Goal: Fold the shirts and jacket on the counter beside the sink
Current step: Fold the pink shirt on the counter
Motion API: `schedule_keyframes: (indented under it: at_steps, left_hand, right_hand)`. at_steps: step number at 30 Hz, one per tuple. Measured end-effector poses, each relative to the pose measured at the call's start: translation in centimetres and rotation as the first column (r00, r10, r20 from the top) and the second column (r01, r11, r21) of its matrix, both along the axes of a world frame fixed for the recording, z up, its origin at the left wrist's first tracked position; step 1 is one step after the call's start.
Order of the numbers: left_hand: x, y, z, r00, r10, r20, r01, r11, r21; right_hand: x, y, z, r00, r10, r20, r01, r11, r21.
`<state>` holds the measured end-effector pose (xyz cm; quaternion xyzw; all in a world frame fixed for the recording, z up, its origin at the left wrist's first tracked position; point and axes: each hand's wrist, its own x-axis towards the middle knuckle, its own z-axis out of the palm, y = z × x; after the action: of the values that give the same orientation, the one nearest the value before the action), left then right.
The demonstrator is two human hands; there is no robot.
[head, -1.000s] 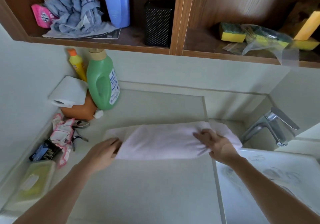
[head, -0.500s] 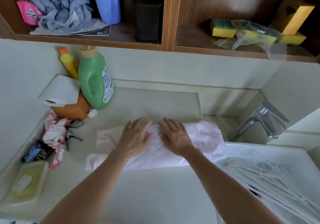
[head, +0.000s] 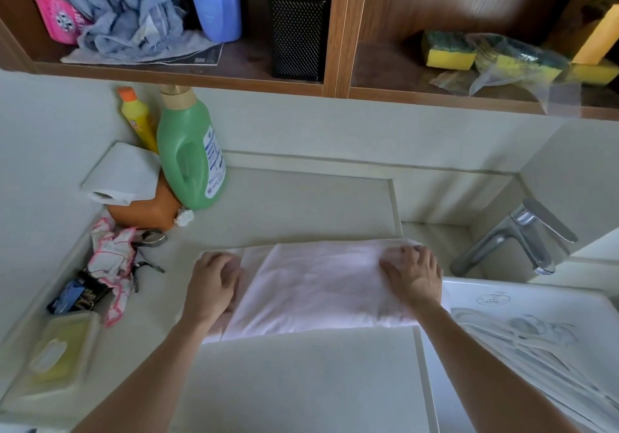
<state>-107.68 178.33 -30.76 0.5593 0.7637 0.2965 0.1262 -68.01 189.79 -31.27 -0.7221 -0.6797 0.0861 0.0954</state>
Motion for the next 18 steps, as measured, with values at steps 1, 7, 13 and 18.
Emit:
schedule_keyframes:
  at_steps: [1,7,13,18]
  left_hand:
    - [-0.1,0.0,0.2,0.998,0.046,0.045,-0.046,0.999,-0.011]
    - [-0.6,0.8,0.9,0.960,0.257,-0.110,-0.277,0.926,-0.257]
    - [-2.2,1.0,1.6,0.976,0.217,-0.001,-0.214,0.959,-0.189]
    - [-4.2,1.3,2.4,0.958,0.276,0.080,-0.261,0.952,-0.161]
  right_hand:
    - [-0.1,0.3,0.4,0.997,-0.031,-0.067,0.032,0.999,0.014]
    - [-0.1,1.8,2.5,0.983,-0.040,-0.182,0.008,0.985,-0.174]
    - [1.0,2.0,1.9,0.972,-0.157,-0.173,0.127,0.977,-0.174]
    - [1.1,2.8,1.9,0.997,-0.071,-0.002,0.070,0.987,-0.141]
